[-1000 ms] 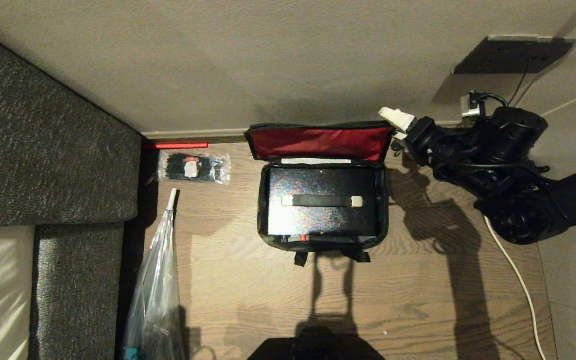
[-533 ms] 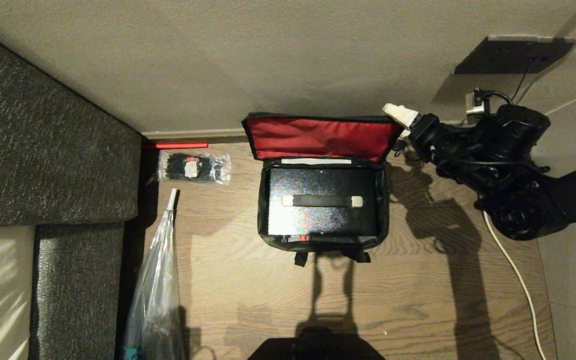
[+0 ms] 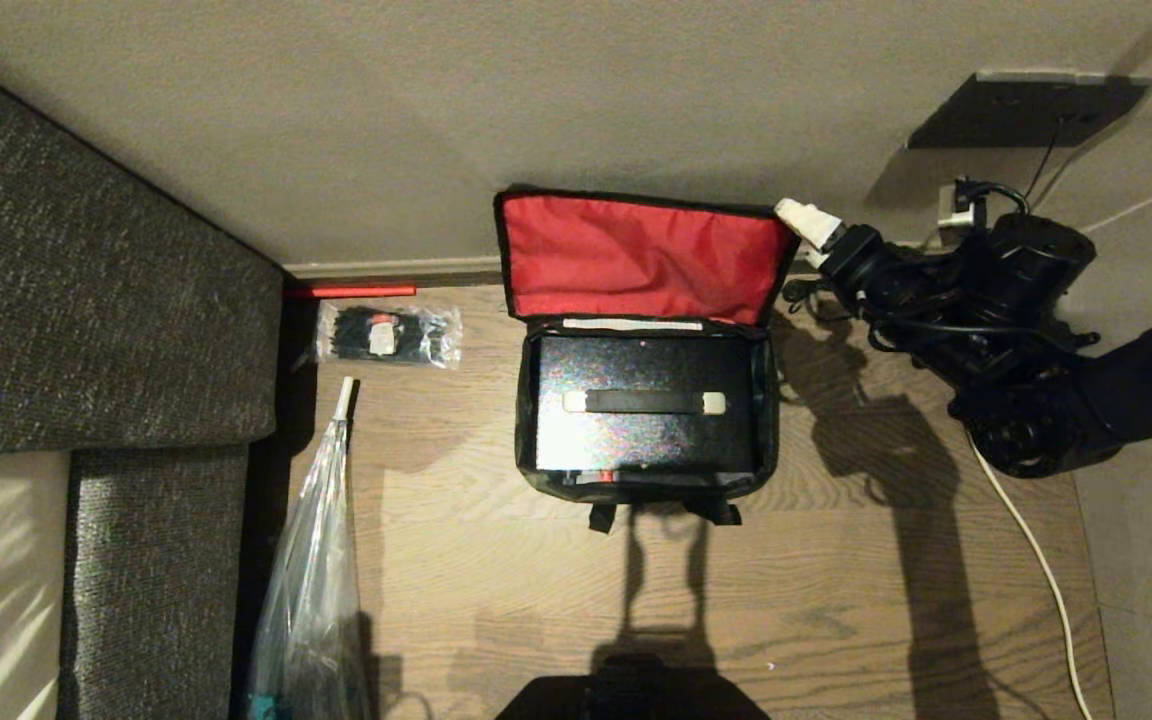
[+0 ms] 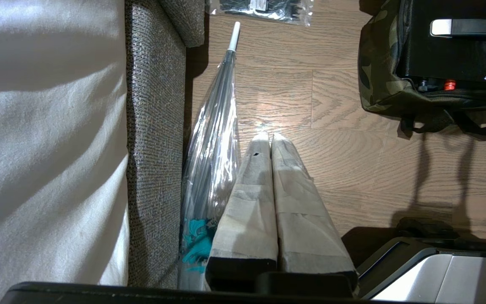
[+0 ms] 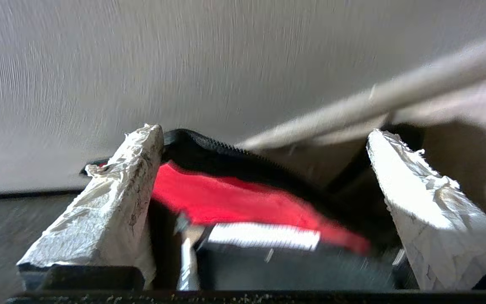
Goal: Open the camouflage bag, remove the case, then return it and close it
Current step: Open the top of the storage box, then grip the handle
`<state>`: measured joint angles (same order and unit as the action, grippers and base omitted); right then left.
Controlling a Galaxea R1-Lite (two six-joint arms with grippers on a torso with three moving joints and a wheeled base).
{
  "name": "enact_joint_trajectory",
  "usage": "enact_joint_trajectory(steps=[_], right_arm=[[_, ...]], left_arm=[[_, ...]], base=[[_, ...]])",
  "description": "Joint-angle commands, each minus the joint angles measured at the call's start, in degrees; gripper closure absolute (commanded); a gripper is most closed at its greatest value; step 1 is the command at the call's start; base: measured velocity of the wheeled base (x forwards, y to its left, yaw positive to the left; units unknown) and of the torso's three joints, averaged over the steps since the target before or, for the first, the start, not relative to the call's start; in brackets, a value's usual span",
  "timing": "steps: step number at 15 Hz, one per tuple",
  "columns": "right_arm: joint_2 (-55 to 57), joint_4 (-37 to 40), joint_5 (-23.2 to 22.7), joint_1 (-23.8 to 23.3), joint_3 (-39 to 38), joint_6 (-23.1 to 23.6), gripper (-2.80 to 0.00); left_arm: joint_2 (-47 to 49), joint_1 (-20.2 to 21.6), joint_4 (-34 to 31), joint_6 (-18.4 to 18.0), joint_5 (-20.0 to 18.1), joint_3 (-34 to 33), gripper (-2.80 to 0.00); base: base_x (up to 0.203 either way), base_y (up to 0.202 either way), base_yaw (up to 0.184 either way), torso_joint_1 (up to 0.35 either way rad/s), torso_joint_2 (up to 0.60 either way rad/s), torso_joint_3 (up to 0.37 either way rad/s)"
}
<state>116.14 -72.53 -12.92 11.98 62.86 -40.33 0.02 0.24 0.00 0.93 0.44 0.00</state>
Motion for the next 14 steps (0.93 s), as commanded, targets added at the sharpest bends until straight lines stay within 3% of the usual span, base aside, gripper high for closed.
enact_joint_trajectory(steps=[1, 5, 8, 12, 13, 14], right_arm=[[2.0, -0.8, 0.5, -1.5, 2.2, 1.6, -2.8], [3.6, -2.0, -0.1, -3.5, 3.4, 2.9, -2.8], [4.0, -1.7, -0.5, -4.9, 2.4, 6.8, -2.8], [-1.0, 0.8, -5.1, -6.6, -6.8, 5.2, -2.8], [-3.5, 1.3, -6.4, -6.8, -9.5, 3.4, 0.0], [-6.1, 2.3, -7.9, -6.8, -12.9, 2.3, 0.0]], left_arm=[[-0.1, 0.0, 0.0, 0.0, 0.0, -0.2, 0.0], [-0.1, 0.0, 0.0, 0.0, 0.0, -0.2, 0.0], [-0.1, 0.0, 0.0, 0.0, 0.0, -0.2, 0.0], [-0.1, 0.0, 0.0, 0.0, 0.0, -0.2, 0.0], [-0.1, 0.0, 0.0, 0.0, 0.0, -0.2, 0.0], [-0.1, 0.0, 0.0, 0.0, 0.0, -0.2, 0.0]], base=[[0.0, 0.0, 0.0, 0.0, 0.0, 0.0], [0.0, 0.0, 0.0, 0.0, 0.0, 0.0], [0.0, 0.0, 0.0, 0.0, 0.0, 0.0], [0.0, 0.0, 0.0, 0.0, 0.0, 0.0], [0.0, 0.0, 0.0, 0.0, 0.0, 0.0], [0.0, 0.0, 0.0, 0.0, 0.0, 0.0]])
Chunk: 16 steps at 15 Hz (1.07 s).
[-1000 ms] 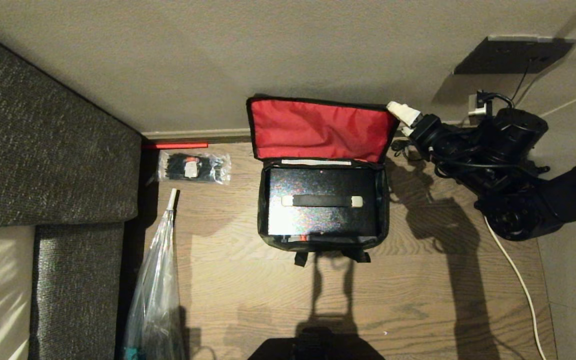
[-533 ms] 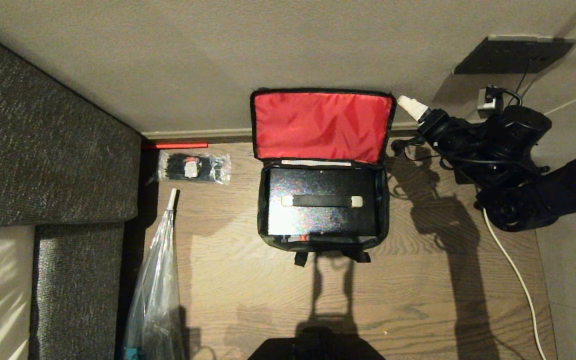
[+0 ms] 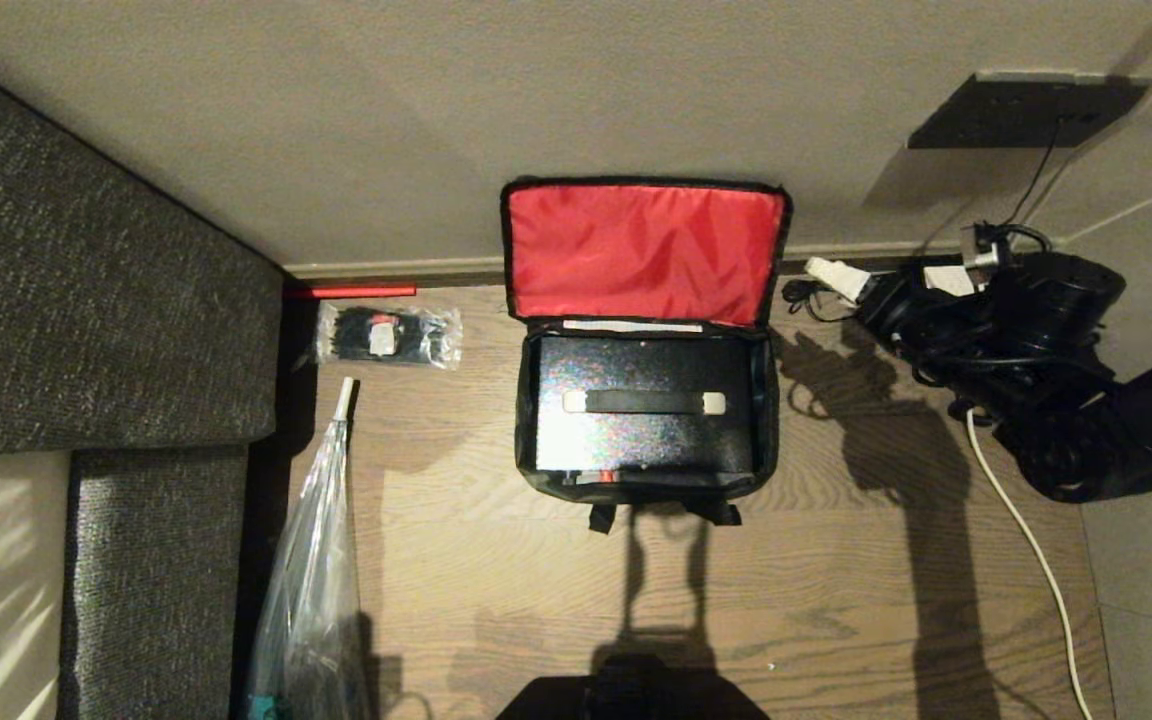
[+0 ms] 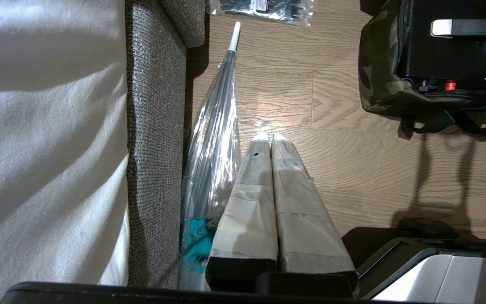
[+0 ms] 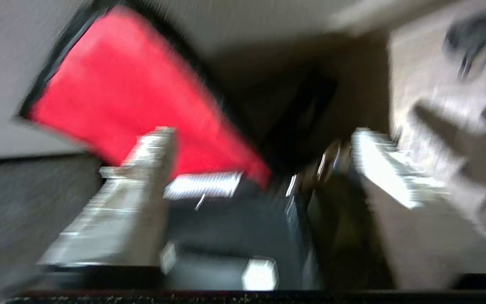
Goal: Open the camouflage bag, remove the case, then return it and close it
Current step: Grip the handle
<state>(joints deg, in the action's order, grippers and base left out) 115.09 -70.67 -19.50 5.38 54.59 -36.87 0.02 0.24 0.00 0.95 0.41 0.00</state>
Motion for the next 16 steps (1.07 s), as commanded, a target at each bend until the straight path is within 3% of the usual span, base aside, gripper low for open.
enact_joint_trajectory(steps=[1, 4, 7, 9, 16], right_arm=[[-7.8, 2.2, -2.8, -0.3, -8.4, -1.6, 0.0], [-21.1, 13.1, -6.8, -1.6, -20.0, -2.2, 0.0], [-37.5, 24.2, -7.9, -2.0, -27.9, -1.9, 0.0], [-49.3, 32.7, -7.6, -2.2, -31.5, 0.9, 0.0], [-93.5, 77.8, 1.9, -3.3, -36.2, 30.9, 0.0]], left_arm=[[-0.1, 0.0, 0.0, 0.0, 0.0, -0.2, 0.0], [-0.1, 0.0, 0.0, 0.0, 0.0, -0.2, 0.0], [-0.1, 0.0, 0.0, 0.0, 0.0, -0.2, 0.0], [-0.1, 0.0, 0.0, 0.0, 0.0, -0.2, 0.0], [-0.1, 0.0, 0.0, 0.0, 0.0, -0.2, 0.0]], base=[[0.0, 0.0, 0.0, 0.0, 0.0, 0.0], [0.0, 0.0, 0.0, 0.0, 0.0, 0.0], [0.0, 0.0, 0.0, 0.0, 0.0, 0.0], [0.0, 0.0, 0.0, 0.0, 0.0, 0.0], [0.0, 0.0, 0.0, 0.0, 0.0, 0.0]])
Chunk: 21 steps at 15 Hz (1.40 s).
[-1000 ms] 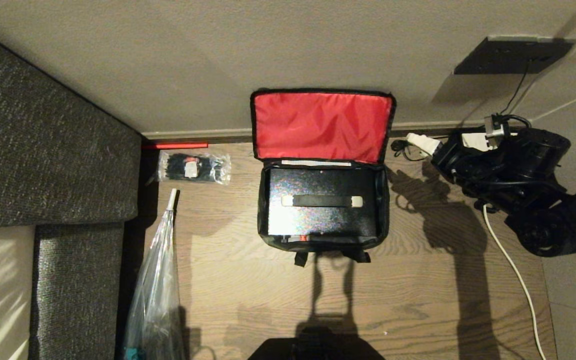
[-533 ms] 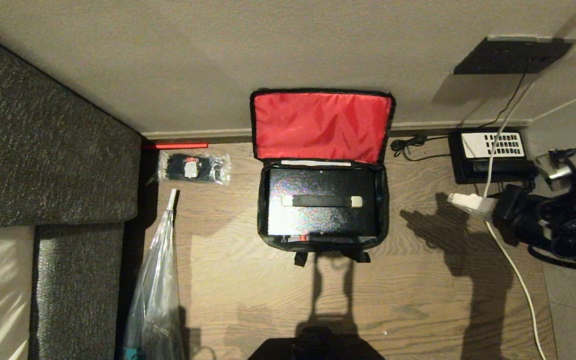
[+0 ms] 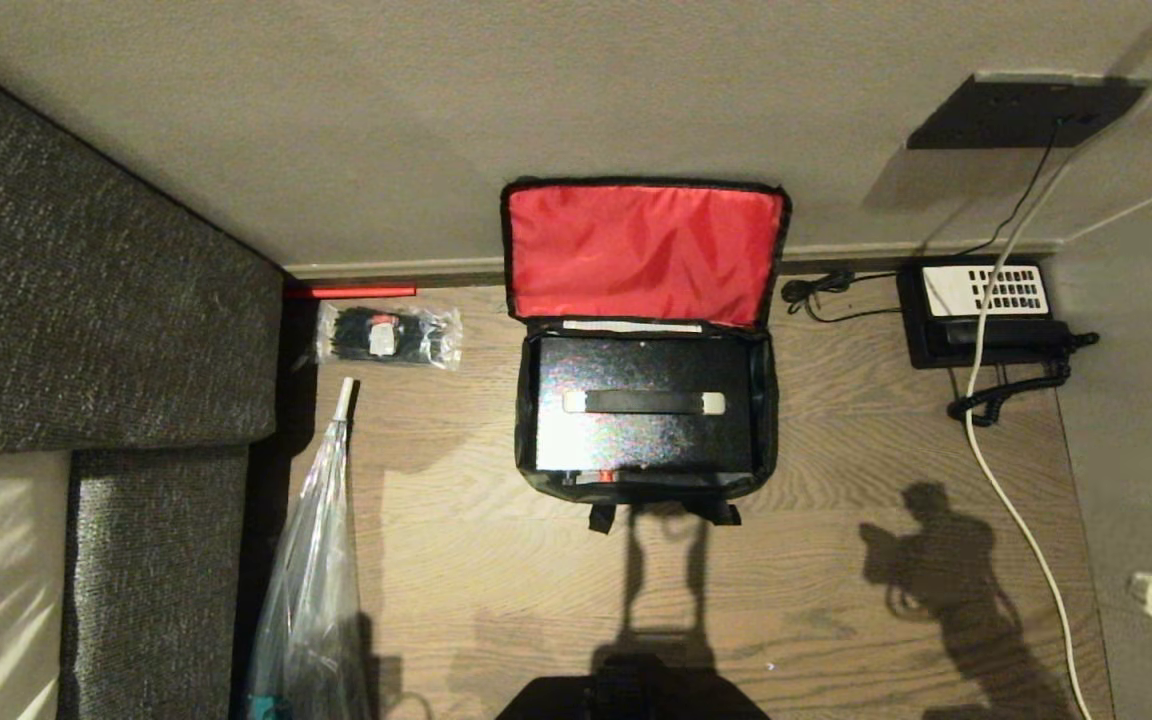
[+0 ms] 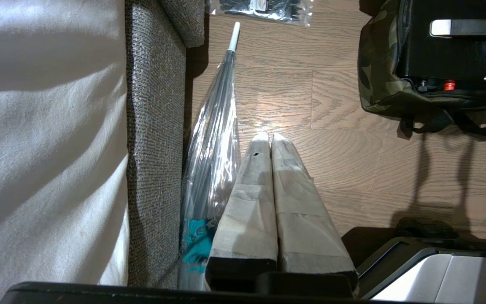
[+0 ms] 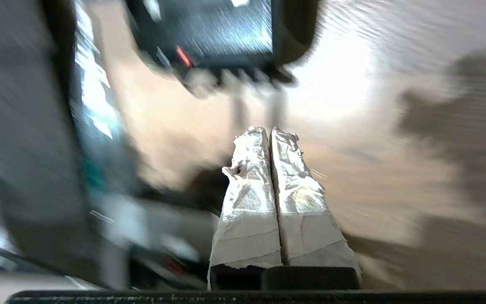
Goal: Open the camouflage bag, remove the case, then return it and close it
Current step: Grip the handle
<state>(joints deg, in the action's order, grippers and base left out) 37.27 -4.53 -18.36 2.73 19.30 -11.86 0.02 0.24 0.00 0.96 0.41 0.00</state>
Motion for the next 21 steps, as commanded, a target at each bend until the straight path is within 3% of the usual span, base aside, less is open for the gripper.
enact_joint_trajectory(steps=[1, 3, 5, 6, 14, 17, 21], right_arm=[[-20.2, 16.8, 2.6, -1.3, -1.9, 9.7, 0.0], [-25.4, 20.5, 8.4, -2.2, -8.1, 15.2, 0.0], [-27.9, 13.2, 10.4, -2.5, -13.5, 18.4, 0.0], [-28.7, 8.1, 11.0, -2.6, -15.6, 18.5, 0.0], [-32.4, 2.4, 17.1, -2.6, -19.1, 17.8, 0.0], [-35.4, 4.5, 17.6, -2.6, -19.3, 15.3, 0.0], [-37.5, 4.5, 17.4, -2.6, -19.3, 16.0, 0.0]], left_arm=[[-0.1, 0.0, 0.0, 0.0, 0.0, -0.2, 0.0], [-0.1, 0.0, 0.0, 0.0, 0.0, -0.2, 0.0], [-0.1, 0.0, 0.0, 0.0, 0.0, -0.2, 0.0], [-0.1, 0.0, 0.0, 0.0, 0.0, -0.2, 0.0], [-0.1, 0.0, 0.0, 0.0, 0.0, -0.2, 0.0], [-0.1, 0.0, 0.0, 0.0, 0.0, -0.2, 0.0], [-0.1, 0.0, 0.0, 0.0, 0.0, -0.2, 0.0]], base=[[0.0, 0.0, 0.0, 0.0, 0.0, 0.0], [0.0, 0.0, 0.0, 0.0, 0.0, 0.0], [0.0, 0.0, 0.0, 0.0, 0.0, 0.0], [0.0, 0.0, 0.0, 0.0, 0.0, 0.0], [0.0, 0.0, 0.0, 0.0, 0.0, 0.0], [0.0, 0.0, 0.0, 0.0, 0.0, 0.0], [0.0, 0.0, 0.0, 0.0, 0.0, 0.0]])
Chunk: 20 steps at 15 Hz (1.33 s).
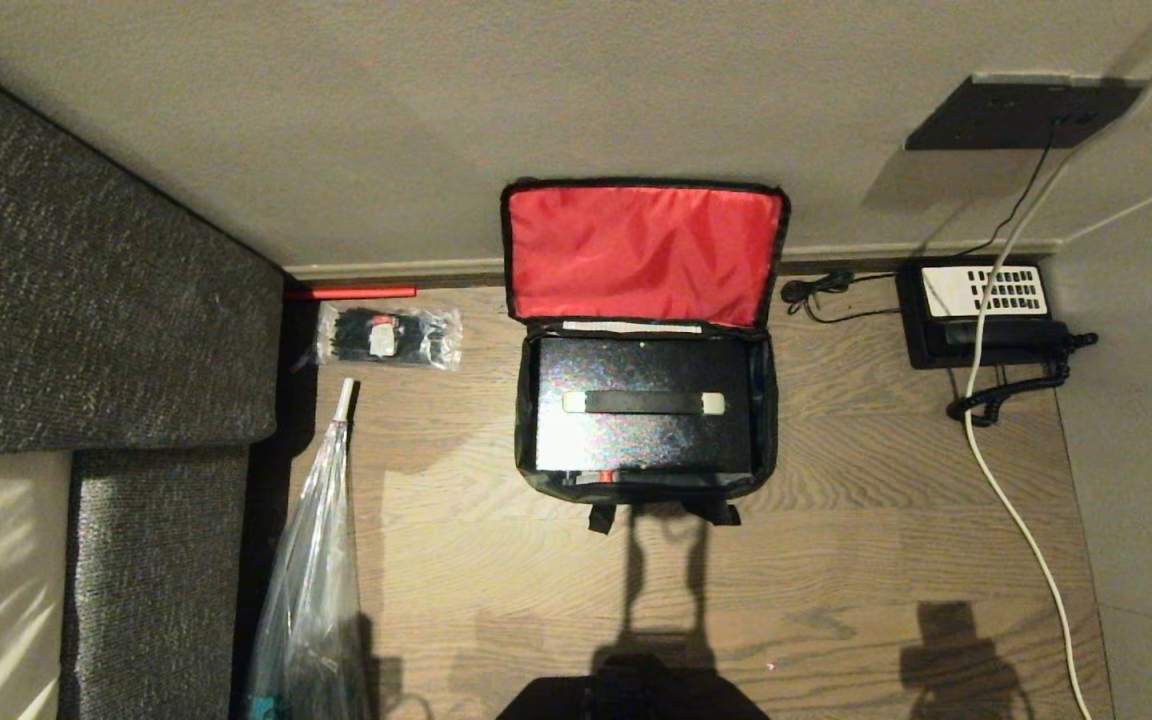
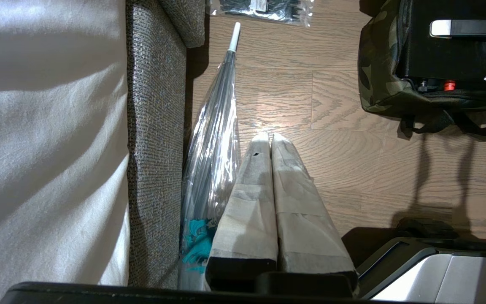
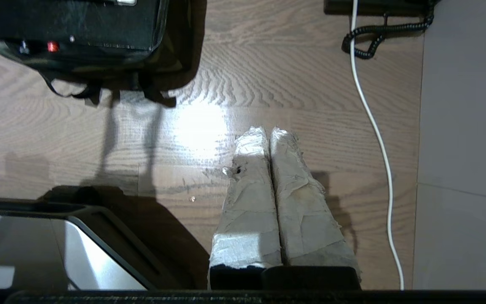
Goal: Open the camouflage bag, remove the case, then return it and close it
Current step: Grip the handle
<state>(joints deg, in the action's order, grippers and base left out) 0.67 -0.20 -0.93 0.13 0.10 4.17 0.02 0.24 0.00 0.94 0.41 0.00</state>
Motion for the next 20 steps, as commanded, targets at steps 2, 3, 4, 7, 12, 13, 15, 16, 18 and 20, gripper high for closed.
enact_joint_trajectory(steps=[2, 3, 4, 7, 12, 13, 15, 16, 18, 20], right_arm=[[-0.9, 0.2, 0.0, 0.0, -0.1, -0.1, 0.0], [-0.9, 0.2, 0.0, 0.0, -0.1, -0.1, 0.0], [-0.9, 0.2, 0.0, 0.0, -0.1, -0.1, 0.0], [-0.9, 0.2, 0.0, 0.0, -0.1, -0.1, 0.0], [-0.9, 0.2, -0.1, 0.0, -0.1, 0.2, 0.0], [-0.9, 0.2, -0.2, 0.0, -0.1, 0.2, 0.0], [-0.9, 0.2, 0.0, 0.0, -0.1, -0.5, 0.0], [-0.9, 0.2, 0.0, 0.0, -0.1, -0.5, 0.0], [-0.9, 0.2, 0.0, 0.0, -0.1, -0.5, 0.0], [-0.9, 0.2, 0.0, 0.0, -0.1, -0.6, 0.0]], left_arm=[[-0.1, 0.0, 0.0, 0.0, 0.0, -0.2, 0.0], [-0.1, 0.0, 0.0, 0.0, 0.0, -0.2, 0.0], [-0.1, 0.0, 0.0, 0.0, 0.0, -0.2, 0.0], [-0.1, 0.0, 0.0, 0.0, 0.0, -0.2, 0.0], [-0.1, 0.0, 0.0, 0.0, 0.0, -0.2, 0.0], [-0.1, 0.0, 0.0, 0.0, 0.0, -0.2, 0.0], [-0.1, 0.0, 0.0, 0.0, 0.0, -0.2, 0.0], [-0.1, 0.0, 0.0, 0.0, 0.0, -0.2, 0.0], [-0.1, 0.0, 0.0, 0.0, 0.0, -0.2, 0.0], [-0.1, 0.0, 0.0, 0.0, 0.0, -0.2, 0.0]], base=[[0.0, 0.0, 0.0, 0.0, 0.0, 0.0], [0.0, 0.0, 0.0, 0.0, 0.0, 0.0], [0.0, 0.0, 0.0, 0.0, 0.0, 0.0], [0.0, 0.0, 0.0, 0.0, 0.0, 0.0], [0.0, 0.0, 0.0, 0.0, 0.0, 0.0], [0.0, 0.0, 0.0, 0.0, 0.0, 0.0], [0.0, 0.0, 0.0, 0.0, 0.0, 0.0], [0.0, 0.0, 0.0, 0.0, 0.0, 0.0], [0.0, 0.0, 0.0, 0.0, 0.0, 0.0], [0.0, 0.0, 0.0, 0.0, 0.0, 0.0]])
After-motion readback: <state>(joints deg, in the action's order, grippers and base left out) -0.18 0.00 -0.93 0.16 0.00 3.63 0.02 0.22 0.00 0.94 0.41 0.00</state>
